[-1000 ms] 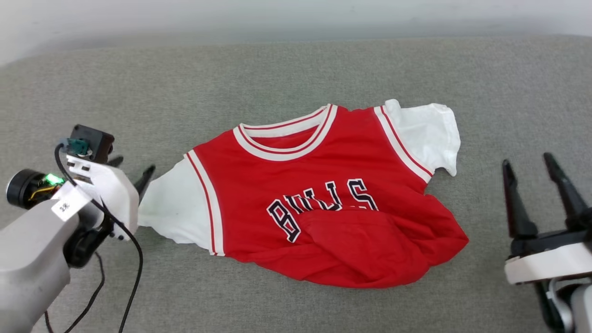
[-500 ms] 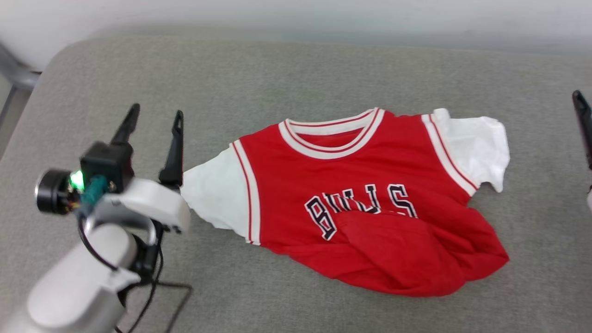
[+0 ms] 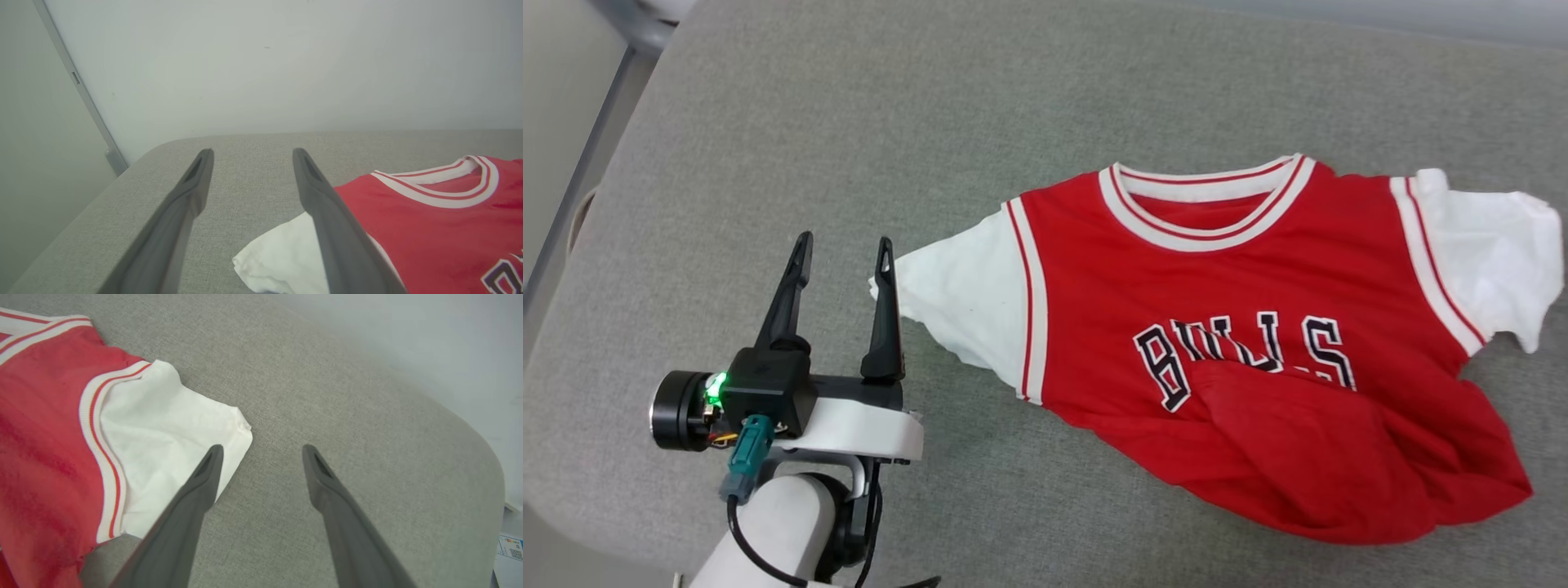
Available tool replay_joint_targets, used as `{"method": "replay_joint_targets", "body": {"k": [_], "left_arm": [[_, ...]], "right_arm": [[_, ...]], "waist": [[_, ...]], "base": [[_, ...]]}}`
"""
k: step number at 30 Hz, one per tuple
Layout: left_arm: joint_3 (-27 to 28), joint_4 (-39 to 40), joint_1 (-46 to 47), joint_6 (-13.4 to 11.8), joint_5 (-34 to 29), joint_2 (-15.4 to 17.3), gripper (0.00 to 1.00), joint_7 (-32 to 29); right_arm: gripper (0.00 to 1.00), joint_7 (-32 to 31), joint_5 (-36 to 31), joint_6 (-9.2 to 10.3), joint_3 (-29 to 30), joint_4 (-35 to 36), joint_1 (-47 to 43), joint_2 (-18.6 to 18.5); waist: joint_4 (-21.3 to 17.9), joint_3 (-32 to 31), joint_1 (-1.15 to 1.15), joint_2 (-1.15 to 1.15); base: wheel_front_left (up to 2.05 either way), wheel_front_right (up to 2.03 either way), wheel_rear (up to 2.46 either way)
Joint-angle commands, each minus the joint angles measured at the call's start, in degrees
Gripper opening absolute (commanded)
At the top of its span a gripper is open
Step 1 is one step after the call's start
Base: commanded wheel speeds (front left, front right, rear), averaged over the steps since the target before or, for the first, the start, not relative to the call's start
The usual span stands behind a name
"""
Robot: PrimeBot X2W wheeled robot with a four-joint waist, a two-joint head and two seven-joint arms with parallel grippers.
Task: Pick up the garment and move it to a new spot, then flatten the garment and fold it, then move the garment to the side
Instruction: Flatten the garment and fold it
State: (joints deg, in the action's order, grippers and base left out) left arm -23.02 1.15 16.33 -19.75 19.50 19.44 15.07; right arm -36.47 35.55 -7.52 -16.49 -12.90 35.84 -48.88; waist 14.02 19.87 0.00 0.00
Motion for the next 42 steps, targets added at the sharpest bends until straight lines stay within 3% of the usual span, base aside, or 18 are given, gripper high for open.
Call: {"method": "replay_joint_targets", "body": {"k": [1,8,18,19,20,30,36,42], "left_arm": [[1.03,-0.13,-0.48,1.04,-1.19,-1.0,1.0,0.13],[5.85,1.45,0.14,6.13,-7.14,-7.16,1.0,0.13],[10.99,1.88,0.29,11.3,-12.18,-12.27,1.0,0.13],[11.46,1.83,0.13,11.77,-12.49,-12.49,1.0,0.13],[12.06,2.12,0.19,12.08,-12.84,-12.67,1.0,0.13],[16.64,1.25,-1.58,15.22,-15.31,-12.66,1.0,0.13],[19.24,0.15,-0.62,17.69,-14.9,-11.01,1.0,0.14],[20.41,-3.16,3.92,21.92,-15.24,-6.96,1.0,0.14]], "right_arm": [[1.0,-2.21,0.9,0.07,-0.64,-0.77,1.78,-0.65],[1.0,-11.42,2.63,0.06,-3.22,-4.48,7.21,-0.56],[1.0,-10.29,2.66,0.04,-7.72,-10.01,4.1,2.08],[0.42,-9.17,2.85,0.04,-7.89,-9.92,3.95,2.09],[0.0,-7.81,3.04,0.04,-7.92,-9.64,3.95,2.03],[0.0,8.66,3.96,0.07,-4.48,-6.11,1.63,-0.43],[0.0,13.29,5.72,0.07,-2.19,-3.23,-3.09,-1.27],[0.0,16.06,5.85,0.07,0.75,-0.08,-8.3,0.12]], "waist": [[1.66,1.87,0.0,0.0],[3.99,5.88,0.0,0.0],[4.17,8.58,0.0,0.0],[3.84,8.4,0.0,0.0],[3.45,8.12,0.0,0.0],[-1.46,2.4,0.0,0.0],[-4.36,0.07,0.0,0.0],[-7.11,-1.91,0.0,0.0]], "base": [[0.0,0.0,0.0],[0.0,0.0,0.0],[0.0,0.0,0.0],[0.0,0.0,0.0],[0.0,0.0,0.0],[0.0,0.0,0.0],[0.0,0.0,0.0],[0.0,0.0,0.0]]}}
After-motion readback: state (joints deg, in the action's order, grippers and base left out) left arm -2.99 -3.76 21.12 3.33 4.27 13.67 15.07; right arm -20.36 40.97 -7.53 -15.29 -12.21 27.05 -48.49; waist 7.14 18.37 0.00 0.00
